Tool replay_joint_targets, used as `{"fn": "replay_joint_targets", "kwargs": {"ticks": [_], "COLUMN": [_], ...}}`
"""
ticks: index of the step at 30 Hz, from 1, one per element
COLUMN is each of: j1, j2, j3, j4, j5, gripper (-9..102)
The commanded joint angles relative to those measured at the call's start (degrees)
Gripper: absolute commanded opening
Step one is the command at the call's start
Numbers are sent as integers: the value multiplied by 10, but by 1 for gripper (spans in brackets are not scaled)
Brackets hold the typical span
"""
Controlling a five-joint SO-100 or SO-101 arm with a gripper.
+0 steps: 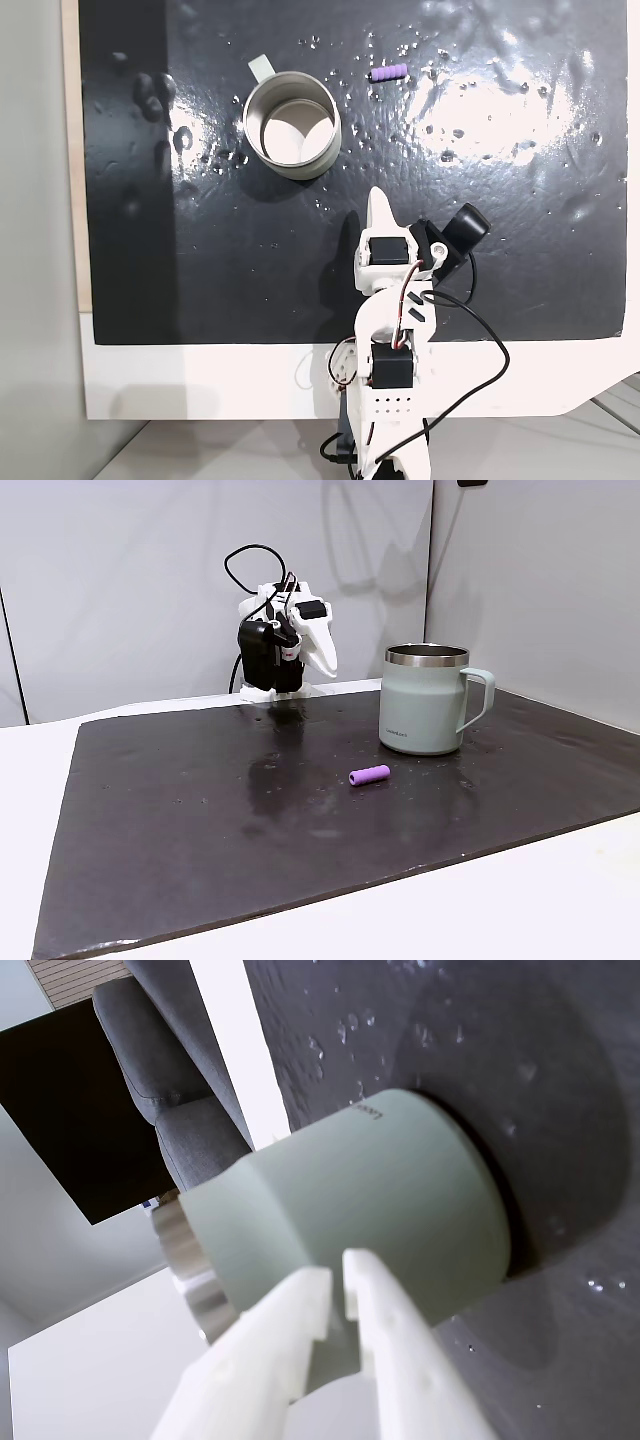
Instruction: Grasp a pengrip and put it in the cup.
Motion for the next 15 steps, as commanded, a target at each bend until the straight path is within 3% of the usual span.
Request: {"fn": "replay_joint_targets", "kwargs": {"ticks": [1, 15], "j1": [-1, 4], "j2": [9, 9], "j3": [30, 21], "j4": [4, 3], "j5": [-4, -1], "gripper": [0, 0]}}
